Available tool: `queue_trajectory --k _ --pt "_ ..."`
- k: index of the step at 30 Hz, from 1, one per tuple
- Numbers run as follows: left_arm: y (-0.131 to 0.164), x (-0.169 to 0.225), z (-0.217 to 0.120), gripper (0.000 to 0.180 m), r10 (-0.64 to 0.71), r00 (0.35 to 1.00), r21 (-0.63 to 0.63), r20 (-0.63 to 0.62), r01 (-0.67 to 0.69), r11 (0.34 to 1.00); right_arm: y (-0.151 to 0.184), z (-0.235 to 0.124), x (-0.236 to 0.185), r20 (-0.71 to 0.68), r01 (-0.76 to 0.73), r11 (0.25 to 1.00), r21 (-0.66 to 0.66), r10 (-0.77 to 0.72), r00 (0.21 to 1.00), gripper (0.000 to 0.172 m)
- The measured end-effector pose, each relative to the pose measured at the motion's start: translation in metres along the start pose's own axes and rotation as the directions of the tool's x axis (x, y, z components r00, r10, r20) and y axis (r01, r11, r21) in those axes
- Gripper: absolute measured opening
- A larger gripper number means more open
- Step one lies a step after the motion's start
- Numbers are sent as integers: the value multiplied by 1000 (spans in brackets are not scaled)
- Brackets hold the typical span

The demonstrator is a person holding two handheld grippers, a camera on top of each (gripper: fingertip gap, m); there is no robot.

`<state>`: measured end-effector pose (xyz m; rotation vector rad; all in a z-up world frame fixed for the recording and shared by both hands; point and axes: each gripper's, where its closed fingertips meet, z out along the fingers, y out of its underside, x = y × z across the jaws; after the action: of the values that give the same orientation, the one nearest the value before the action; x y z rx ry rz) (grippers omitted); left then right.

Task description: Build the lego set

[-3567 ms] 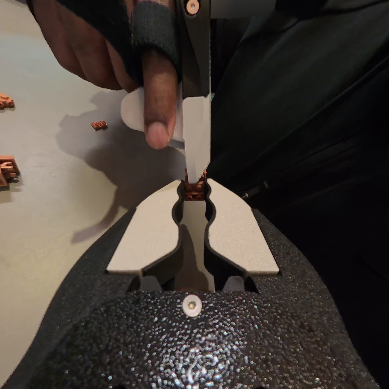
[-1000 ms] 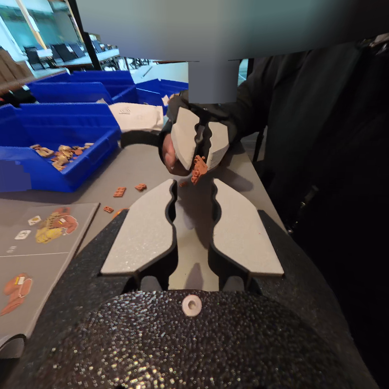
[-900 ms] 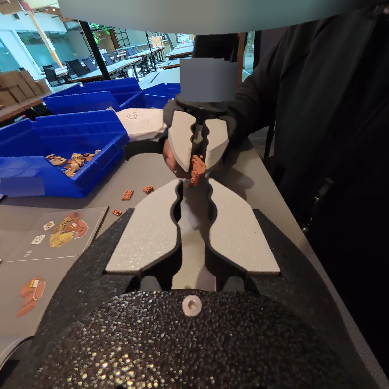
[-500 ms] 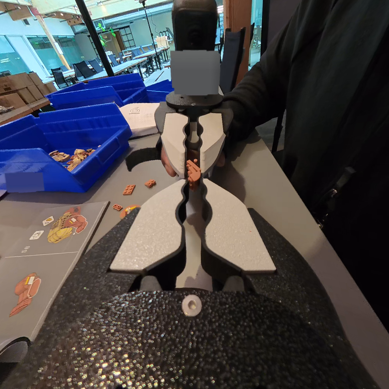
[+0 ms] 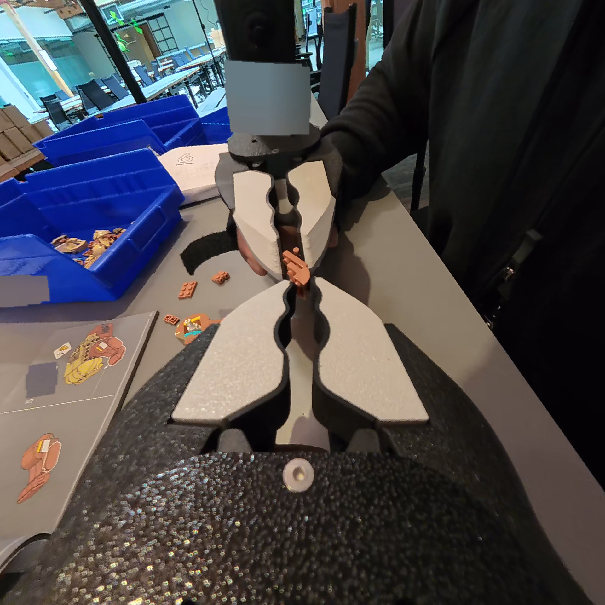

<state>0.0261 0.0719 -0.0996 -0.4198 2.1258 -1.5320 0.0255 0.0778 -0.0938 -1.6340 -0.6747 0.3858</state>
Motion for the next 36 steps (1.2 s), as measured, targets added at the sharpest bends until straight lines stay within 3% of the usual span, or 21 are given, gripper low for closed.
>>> queue_trajectory --k 12,28,33,36 --pt "2 9 1 7 70 996 -27 -58 -72 997 3 1 -7 79 -60 998 -27 62 995 10" --pt "-10 -6 -1 8 -152 987 117 -58 157 981 -9 -4 8 -9 -72 996 47 73 997 10" --pt "-20 -25 -10 21 -358 932 227 -49 359 905 -17 -10 22 -153 32 996 87 -18 988 10" --pt "-21 -35 -10 22 -326 944 245 54 304 921 -17 -8 29 -158 -82 991 106 98 982 10"
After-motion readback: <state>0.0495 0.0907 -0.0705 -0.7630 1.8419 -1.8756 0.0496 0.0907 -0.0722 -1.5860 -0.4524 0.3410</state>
